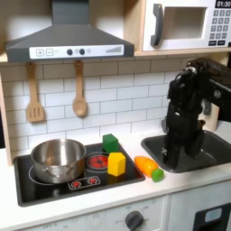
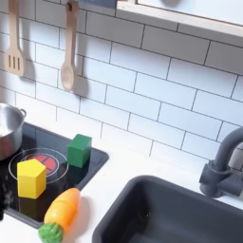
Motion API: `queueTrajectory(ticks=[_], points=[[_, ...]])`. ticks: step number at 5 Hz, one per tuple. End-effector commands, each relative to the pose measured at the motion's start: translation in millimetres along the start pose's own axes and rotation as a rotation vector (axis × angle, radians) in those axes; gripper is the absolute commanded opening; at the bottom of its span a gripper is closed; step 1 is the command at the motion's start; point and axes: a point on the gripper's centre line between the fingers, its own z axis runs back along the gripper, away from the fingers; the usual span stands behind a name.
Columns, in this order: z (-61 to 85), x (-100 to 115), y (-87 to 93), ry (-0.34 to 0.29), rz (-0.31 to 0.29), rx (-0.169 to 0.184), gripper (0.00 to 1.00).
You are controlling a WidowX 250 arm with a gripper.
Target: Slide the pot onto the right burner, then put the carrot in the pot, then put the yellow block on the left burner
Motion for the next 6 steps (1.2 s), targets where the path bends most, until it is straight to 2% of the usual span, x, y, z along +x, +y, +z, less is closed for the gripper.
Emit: queueTrajectory(ticks=[1, 4, 6], points=[[-3.4, 15, 13.2, 0.004, 0.074, 0.006, 1.00], [-3.1, 33, 30.7, -0.010, 0.146, 0.009, 1.00], [-7.4, 49, 46.4, 0.001, 0.193, -0.006, 1.00]])
